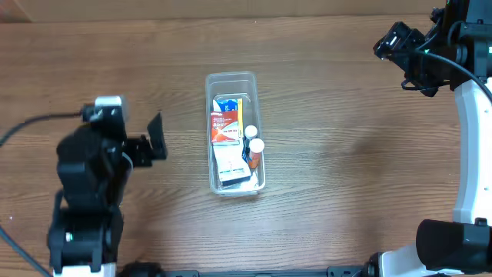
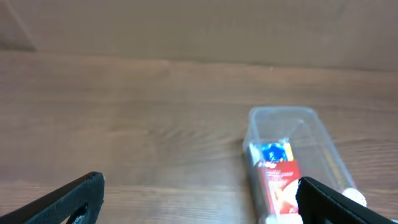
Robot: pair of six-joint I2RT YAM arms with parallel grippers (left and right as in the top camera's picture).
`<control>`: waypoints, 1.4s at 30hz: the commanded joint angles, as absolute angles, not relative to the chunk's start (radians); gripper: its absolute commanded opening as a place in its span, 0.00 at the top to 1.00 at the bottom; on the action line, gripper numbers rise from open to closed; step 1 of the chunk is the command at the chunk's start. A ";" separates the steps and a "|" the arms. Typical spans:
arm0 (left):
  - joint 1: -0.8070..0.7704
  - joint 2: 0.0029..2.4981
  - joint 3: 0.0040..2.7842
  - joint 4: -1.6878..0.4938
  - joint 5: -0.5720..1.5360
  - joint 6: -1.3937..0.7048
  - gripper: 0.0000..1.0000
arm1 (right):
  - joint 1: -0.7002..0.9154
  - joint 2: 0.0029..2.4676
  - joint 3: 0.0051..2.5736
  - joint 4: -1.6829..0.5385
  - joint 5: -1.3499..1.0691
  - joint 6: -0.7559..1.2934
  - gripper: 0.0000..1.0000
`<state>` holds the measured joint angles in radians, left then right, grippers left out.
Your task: Pack container
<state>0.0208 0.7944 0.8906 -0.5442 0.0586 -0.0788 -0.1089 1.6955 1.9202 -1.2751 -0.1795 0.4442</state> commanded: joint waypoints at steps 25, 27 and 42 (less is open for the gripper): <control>0.038 0.004 0.131 -0.368 0.133 -0.276 0.00 | -0.107 1.685 1.924 -1.270 -0.185 0.438 0.00; 0.035 0.006 0.105 -0.345 0.136 -0.304 0.00 | -0.107 1.685 1.924 -1.270 -0.185 0.438 0.00; 0.026 0.005 0.102 -0.335 0.139 -0.318 0.00 | -0.107 1.685 1.924 -1.270 -0.185 0.438 0.00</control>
